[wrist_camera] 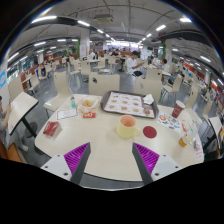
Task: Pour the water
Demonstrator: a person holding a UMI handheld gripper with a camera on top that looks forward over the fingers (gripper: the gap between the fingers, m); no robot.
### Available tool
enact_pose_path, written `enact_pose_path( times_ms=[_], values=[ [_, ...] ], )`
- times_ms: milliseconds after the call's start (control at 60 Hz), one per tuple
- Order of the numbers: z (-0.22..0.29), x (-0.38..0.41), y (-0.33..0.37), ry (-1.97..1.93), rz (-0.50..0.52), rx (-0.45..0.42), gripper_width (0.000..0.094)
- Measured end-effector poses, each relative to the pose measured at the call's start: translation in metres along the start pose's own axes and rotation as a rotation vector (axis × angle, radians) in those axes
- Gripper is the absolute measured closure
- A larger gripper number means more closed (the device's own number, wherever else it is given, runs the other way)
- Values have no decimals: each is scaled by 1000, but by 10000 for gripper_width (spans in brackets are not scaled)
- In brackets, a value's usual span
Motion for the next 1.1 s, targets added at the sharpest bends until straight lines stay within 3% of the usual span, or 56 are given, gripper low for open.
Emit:
enact_pose_path(
  times_ms=[117, 450, 750, 1017, 1100],
  values=[
    [-9, -26, 2, -4, -24, 7, 90],
    [-67, -217, 3, -48, -142, 5, 88],
    [-99, -395, -46, -91, -236, -61, 87],
    [-87, -454, -127, -101, -222, -155, 90],
    [-83, -457, -147, -100, -215, -184, 139]
  ],
)
Point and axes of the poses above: the point between the fingertips, and its own axes, seen from behind it with the camera up: x to the left, z up, y backward, against the way the camera looks, the point moved 4 cm from there along y, backward, against the way the camera looks, and after that the axes turned 13 degrees about -x, right-handed, at the moved point
